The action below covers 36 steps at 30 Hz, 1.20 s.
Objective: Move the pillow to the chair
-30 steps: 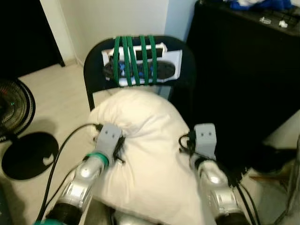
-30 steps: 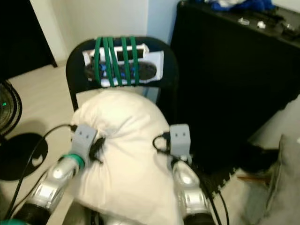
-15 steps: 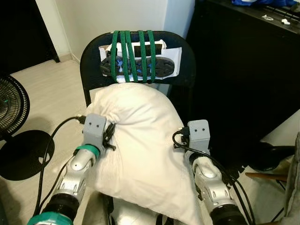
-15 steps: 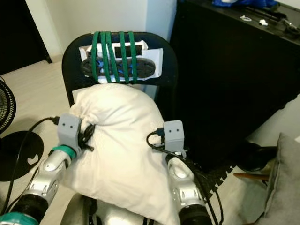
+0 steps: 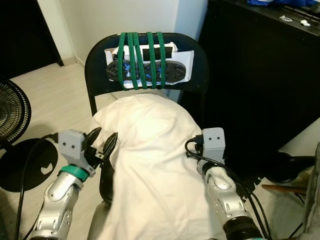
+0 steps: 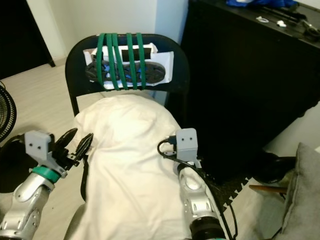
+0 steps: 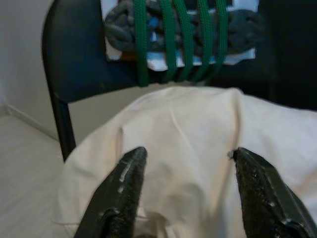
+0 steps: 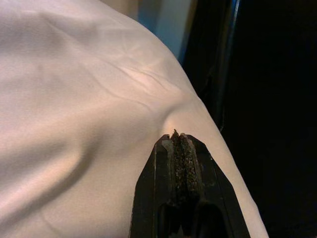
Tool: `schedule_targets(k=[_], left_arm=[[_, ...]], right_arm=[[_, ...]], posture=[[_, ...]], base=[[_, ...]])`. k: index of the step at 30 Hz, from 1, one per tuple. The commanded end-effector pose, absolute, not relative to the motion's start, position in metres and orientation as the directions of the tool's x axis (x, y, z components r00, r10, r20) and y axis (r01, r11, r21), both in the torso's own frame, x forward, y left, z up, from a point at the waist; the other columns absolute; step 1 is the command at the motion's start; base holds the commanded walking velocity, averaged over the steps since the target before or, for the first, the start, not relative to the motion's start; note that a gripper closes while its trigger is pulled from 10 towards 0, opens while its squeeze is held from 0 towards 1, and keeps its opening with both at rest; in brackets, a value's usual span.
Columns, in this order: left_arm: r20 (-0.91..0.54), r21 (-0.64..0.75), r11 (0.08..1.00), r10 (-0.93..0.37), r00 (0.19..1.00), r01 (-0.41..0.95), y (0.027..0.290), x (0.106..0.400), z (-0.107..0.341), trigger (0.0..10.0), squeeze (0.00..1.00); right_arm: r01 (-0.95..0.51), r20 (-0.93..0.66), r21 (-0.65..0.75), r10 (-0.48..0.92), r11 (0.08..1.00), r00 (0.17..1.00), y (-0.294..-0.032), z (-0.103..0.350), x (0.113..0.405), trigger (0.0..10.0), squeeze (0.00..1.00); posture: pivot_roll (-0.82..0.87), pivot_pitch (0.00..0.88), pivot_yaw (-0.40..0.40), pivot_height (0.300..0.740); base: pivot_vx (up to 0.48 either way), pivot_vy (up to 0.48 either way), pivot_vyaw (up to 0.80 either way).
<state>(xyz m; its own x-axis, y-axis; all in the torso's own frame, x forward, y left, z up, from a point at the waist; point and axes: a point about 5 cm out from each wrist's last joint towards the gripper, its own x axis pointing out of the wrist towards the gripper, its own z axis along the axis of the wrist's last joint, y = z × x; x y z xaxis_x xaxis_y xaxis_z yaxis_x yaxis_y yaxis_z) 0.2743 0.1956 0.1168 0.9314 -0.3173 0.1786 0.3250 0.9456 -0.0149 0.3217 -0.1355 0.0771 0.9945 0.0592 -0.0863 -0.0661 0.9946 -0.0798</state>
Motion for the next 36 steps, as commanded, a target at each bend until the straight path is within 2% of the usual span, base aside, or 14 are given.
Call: schedule_targets(k=[1, 4, 5, 6, 7, 10, 11, 13, 20, 29, 33, 36], left_arm=[[0.175, -0.022, 0.952, -0.297, 0.939, 0.306, 0.203, 0.27, 0.118, 10.0, 1.0], [0.222, -0.022, 0.986, -0.155, 0.962, 0.164, 0.223, 0.27, 0.134, 10.0, 1.0], [0.222, -0.035, 0.991, -0.119, 0.968, 0.13, 0.225, 0.272, 0.136, 10.0, 0.88], [0.222, -0.035, 0.991, -0.119, 0.968, 0.13, 0.225, 0.272, 0.136, 10.0, 0.88], [0.214, -0.065, 0.992, -0.096, 0.972, 0.112, 0.225, 0.275, 0.138, 10.0, 0.31], [0.206, -0.088, 0.99, -0.086, 0.975, 0.106, 0.225, 0.276, 0.138, 10.0, 0.31], [0.196, -0.106, 0.988, -0.091, 0.976, 0.113, 0.218, 0.277, 0.139, 10.0, 0.0], [0.183, -0.118, 0.985, -0.101, 0.978, 0.124, 0.2, 0.282, 0.142, 10.0, 0.0], [0.158, -0.119, 0.991, -0.044, 0.986, 0.063, 0.18, 0.293, 0.141, 10.0, 0.0], [0.132, -0.136, 0.989, -0.036, 0.991, 0.054, 0.169, 0.3, 0.144, 10.0, 0.0], [0.08, -0.149, 0.986, -0.059, 0.995, 0.07, 0.165, 0.299, 0.139, 10.0, 0.0], [0.035, -0.106, 0.992, -0.069, 0.997, 0.073, 0.164, 0.297, 0.13, 10.0, 0.0]], right_arm=[[-0.07, -0.101, -0.07, 0.062, 0.995, 0.993, -0.135, 0.072, 0.319, 10.0, 0.0], [-0.088, -0.065, -0.022, 0.086, 0.996, 0.994, -0.131, 0.079, 0.322, 10.0, 0.0], [-0.083, -0.056, -0.014, 0.082, 0.996, 0.995, -0.131, 0.082, 0.322, 10.0, 0.0], [-0.083, -0.056, -0.014, 0.082, 0.996, 0.995, -0.131, 0.082, 0.322, 10.0, 0.0], [-0.077, -0.05, -0.01, 0.077, 0.997, 0.996, -0.131, 0.084, 0.323, 10.0, 0.0], [-0.073, -0.046, -0.009, 0.073, 0.997, 0.996, -0.132, 0.085, 0.323, 10.0, 0.0], [-0.062, -0.004, -0.014, 0.062, 0.998, 0.998, -0.133, 0.092, 0.323, 10.0, 0.0], [-0.041, 0.101, -0.035, 0.045, 0.999, 0.994, -0.137, 0.115, 0.322, 10.0, 0.0], [-0.048, 0.225, 0.008, 0.045, 0.999, 0.973, -0.14, 0.139, 0.318, 10.0, 0.0], [-0.042, 0.219, 0.007, 0.039, 0.999, 0.975, -0.14, 0.138, 0.316, 10.0, 0.0], [-0.045, 0.202, 0.009, 0.042, 0.999, 0.979, -0.139, 0.137, 0.313, 10.0, 0.0], [-0.053, 0.192, 0.01, 0.05, 0.999, 0.98, -0.137, 0.135, 0.313, 10.0, 0.0]], posture=[[0.14, 0.064, -0.025, 0.616], [0.15, 0.059, -0.034, 0.616], [0.15, 0.059, -0.034, 0.616], [0.15, 0.059, -0.034, 0.616], [0.16, 0.056, -0.034, 0.616], [0.16, 0.056, -0.034, 0.616], [0.15, 0.05, -0.03, 0.616], [0.14, 0.039, -0.021, 0.616], [0.12, 0.02, -0.01, 0.626], [0.12, 0.004, -0.012, 0.655], [0.12, 0.002, -0.014, 0.675], [0.12, 0.002, -0.014, 0.69]], base=[[0.0, 0.0, 0.0], [0.0, 0.0, 0.0], [0.0, 0.0, 0.0], [0.0, 0.0, 0.0], [0.0, 0.0, 0.0], [0.0, 0.0, 0.0], [0.0, 0.0, 0.0], [0.0, 0.0, 0.0], [0.0, 0.0, 0.0], [0.0, 0.0, 0.0], [0.0, 0.0, 0.0], [0.0, 0.0, 0.0]])
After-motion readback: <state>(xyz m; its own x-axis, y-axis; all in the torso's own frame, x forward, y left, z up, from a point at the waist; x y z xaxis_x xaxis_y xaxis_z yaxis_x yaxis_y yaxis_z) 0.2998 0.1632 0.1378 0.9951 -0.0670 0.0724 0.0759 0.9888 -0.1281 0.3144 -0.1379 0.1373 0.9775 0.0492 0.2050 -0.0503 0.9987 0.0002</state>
